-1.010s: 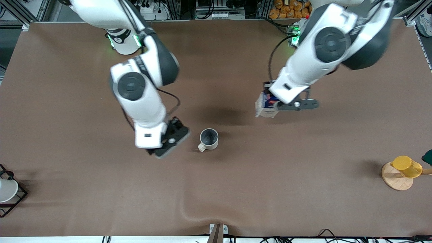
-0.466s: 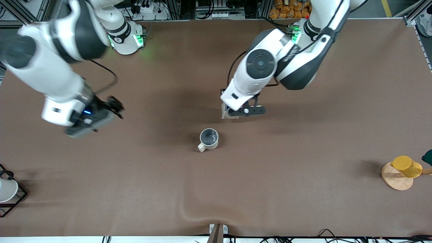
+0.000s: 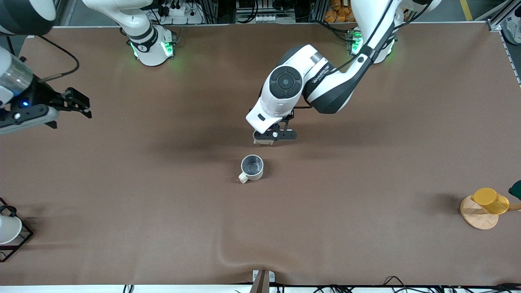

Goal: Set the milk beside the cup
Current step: 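Carry the carton toward the mug while the right gripper withdraws, then lower the carton beside the mug and open the left gripper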

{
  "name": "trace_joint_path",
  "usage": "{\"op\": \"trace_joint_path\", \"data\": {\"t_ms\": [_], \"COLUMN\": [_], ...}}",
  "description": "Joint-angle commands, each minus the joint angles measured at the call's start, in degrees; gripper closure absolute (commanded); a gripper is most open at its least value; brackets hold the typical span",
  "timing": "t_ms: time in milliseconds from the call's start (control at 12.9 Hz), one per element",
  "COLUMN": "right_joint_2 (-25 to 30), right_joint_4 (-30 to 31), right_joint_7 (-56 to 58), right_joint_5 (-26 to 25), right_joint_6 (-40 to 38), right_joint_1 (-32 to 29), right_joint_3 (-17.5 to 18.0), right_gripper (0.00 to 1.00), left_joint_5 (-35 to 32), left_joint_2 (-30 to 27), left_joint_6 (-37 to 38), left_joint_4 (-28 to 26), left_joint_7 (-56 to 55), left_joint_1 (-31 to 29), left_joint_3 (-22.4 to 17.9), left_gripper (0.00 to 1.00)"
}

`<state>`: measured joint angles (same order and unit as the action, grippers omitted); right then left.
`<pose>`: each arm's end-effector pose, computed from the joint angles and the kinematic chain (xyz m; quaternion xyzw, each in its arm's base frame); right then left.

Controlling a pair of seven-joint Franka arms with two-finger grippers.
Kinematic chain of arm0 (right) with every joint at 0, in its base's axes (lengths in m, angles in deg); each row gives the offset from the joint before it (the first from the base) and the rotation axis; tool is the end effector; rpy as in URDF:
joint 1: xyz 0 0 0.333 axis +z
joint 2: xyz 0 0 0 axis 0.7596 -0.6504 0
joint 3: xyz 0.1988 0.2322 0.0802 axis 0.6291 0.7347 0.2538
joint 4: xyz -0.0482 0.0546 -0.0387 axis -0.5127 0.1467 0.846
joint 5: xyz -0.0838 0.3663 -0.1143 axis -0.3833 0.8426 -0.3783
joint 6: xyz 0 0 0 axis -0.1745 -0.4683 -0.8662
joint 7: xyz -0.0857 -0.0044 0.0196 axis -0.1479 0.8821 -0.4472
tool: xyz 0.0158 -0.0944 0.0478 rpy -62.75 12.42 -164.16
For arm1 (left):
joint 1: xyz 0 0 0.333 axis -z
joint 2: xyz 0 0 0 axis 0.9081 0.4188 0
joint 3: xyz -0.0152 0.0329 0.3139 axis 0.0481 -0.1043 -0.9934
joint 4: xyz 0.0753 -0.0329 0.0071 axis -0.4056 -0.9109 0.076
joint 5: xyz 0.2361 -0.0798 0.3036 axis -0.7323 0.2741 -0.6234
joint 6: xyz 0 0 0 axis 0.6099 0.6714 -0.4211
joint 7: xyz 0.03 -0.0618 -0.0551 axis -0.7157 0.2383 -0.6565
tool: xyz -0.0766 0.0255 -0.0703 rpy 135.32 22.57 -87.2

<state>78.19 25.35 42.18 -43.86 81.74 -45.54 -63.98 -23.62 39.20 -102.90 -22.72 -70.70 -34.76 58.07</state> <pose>0.5449 0.0092 0.5870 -0.9918 -0.1275 -0.0002 0.0078 0.5034 -0.4911 0.3886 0.9935 0.0113 -0.1034 0.0457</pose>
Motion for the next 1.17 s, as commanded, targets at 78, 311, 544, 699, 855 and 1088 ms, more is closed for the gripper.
{"op": "trace_joint_path", "data": {"t_ms": [78,311,544,699,855,1088], "right_joint_2": [1.3,0.9,0.2,0.2,0.4,0.5], "right_joint_4": [-0.5,-4.4,-6.5,-6.5,-6.5,-6.5], "right_joint_7": [-9.0,-13.4,-19.1,-19.8,-19.8,-19.8], "right_joint_5": [-0.4,-0.4,-0.4,-0.2,-0.2,-0.2], "right_joint_6": [-4.3,-7.3,-11.5,-12.5,-13.0,-13.1], "right_joint_1": [-2.7,-4.3,-4.4,-7.0,-10.9,-9.9], "right_joint_3": [1.7,2.4,2.1,3.3,7.1,6.8], "right_gripper": [0.0,0.0,0.0,0.0,0.0,0.0], "left_joint_5": [-1.3,-1.3,-1.3,-1.3,-1.3,-1.5], "left_joint_2": [2.9,4.8,5.7,6.5,6.5,5.8], "left_joint_6": [-1.7,-3.7,-5.4,-6.2,-6.7,-6.8], "left_joint_4": [3.0,3.9,4.0,4.0,3.9,4.0], "left_joint_7": [-0.6,-0.6,-0.6,-0.7,-0.7,-0.5], "left_joint_1": [5.7,6.6,6.6,6.7,6.8,6.7], "left_joint_3": [-5.3,-6.0,-6.0,-6.0,-6.0,-6.1], "left_gripper": [0.47,0.47,0.45,0.41,0.08,0.0]}}
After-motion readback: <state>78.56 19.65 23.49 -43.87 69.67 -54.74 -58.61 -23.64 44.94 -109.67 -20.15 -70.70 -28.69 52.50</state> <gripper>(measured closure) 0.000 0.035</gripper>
